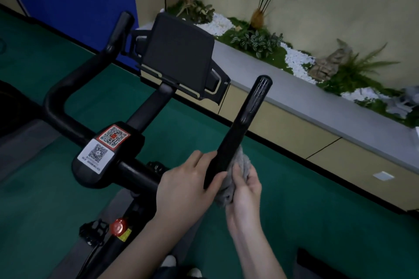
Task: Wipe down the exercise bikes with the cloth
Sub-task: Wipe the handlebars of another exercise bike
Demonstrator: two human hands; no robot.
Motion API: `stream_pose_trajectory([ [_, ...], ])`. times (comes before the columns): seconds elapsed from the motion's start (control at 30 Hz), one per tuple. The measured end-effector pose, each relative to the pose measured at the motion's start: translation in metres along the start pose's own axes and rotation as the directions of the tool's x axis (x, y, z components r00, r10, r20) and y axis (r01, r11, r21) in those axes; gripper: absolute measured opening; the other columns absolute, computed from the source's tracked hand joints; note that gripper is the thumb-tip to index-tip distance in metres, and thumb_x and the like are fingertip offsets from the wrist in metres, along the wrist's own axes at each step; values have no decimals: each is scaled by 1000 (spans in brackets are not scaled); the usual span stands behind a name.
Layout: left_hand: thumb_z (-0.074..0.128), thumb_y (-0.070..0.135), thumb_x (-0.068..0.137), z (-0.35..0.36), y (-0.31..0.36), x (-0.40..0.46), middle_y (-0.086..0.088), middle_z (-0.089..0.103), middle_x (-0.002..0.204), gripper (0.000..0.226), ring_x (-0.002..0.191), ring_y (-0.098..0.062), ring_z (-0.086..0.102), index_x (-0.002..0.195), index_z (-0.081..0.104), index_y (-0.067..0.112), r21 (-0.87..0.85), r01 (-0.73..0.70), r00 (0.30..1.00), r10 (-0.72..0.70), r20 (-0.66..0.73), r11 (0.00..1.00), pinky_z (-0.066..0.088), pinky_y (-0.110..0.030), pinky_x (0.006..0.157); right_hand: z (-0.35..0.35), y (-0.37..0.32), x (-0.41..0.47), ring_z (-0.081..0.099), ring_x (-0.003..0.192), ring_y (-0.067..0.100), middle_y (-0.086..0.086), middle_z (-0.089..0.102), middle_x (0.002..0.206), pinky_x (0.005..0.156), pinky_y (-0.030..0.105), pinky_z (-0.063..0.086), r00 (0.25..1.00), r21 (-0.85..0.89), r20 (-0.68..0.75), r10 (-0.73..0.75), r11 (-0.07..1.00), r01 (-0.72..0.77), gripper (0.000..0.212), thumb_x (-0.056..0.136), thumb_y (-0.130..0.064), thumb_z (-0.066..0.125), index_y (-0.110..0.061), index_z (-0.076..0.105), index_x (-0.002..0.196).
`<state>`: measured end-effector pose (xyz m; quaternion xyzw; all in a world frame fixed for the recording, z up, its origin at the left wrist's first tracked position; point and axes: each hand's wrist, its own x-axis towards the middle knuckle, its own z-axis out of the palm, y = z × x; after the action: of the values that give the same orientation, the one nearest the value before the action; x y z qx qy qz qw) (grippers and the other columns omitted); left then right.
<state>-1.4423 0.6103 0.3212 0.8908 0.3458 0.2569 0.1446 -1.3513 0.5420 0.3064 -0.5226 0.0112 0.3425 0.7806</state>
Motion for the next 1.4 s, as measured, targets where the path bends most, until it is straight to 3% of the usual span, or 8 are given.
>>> stream_pose_trajectory([
  [0.17,43,54,87,-2,-1,2,14,59,81,43,46,-6,53,110,65,25,-20,-8,1000,9,30,1000,25,-14,44,7,6,3,65,99,31,21,68,108,97,47,49,994,-11,-84,-70,998,69,19,97,-5,48,-4,62,110],
  [0.33,45,58,88,-3,-3,6,12,61,83,46,49,-9,57,108,66,23,-65,-1,998,5,69,998,26,-15,43,27,-19,39,62,111,27,14,67,113,100,39,48,912,-119,-190,-364,930,347,22,95,-5,54,-6,64,115],
  [0.57,43,59,89,-5,7,26,11,53,117,55,100,-13,59,132,48,26,-166,99,976,-64,207,981,48,-28,71,25,-23,51,52,98,-11,-7,52,103,91,9,40,741,-551,1,-672,618,561,21,86,3,64,-8,68,104],
  [0.83,61,34,88,14,26,57,5,52,116,48,100,-20,57,133,48,24,-270,229,962,-175,208,935,51,-41,80,10,-34,64,54,101,20,4,51,104,89,16,43,536,-623,409,-738,203,756,35,79,13,61,-8,72,105],
  [1.0,63,32,87,21,35,54,6,51,111,42,98,-17,56,127,52,23,-313,285,957,-250,147,906,50,-38,82,10,-60,96,54,96,25,3,47,105,83,24,46,430,-616,403,-808,108,780,41,77,17,58,-8,71,108],
  [1.13,67,26,84,24,35,54,4,53,105,40,94,-18,56,122,57,21,-350,311,950,-288,118,883,47,-35,84,8,-48,89,46,101,20,11,53,102,86,17,40,352,-499,648,-676,-27,866,41,78,13,54,-7,70,109],
  [1.27,70,27,82,23,32,56,6,54,101,41,89,-11,54,122,59,25,-378,337,942,-304,145,863,45,-29,86,9,-74,101,45,103,23,10,63,103,85,32,46,203,-357,857,-474,-261,897,35,80,9,50,-2,71,105],
  [1.4,71,32,82,23,32,53,9,53,99,41,88,-8,52,121,60,30,-372,341,940,-309,144,863,41,-22,82,41,-118,123,52,94,25,1,69,94,84,31,28,124,-149,989,-84,-512,846,31,77,6,63,-11,73,101],
])
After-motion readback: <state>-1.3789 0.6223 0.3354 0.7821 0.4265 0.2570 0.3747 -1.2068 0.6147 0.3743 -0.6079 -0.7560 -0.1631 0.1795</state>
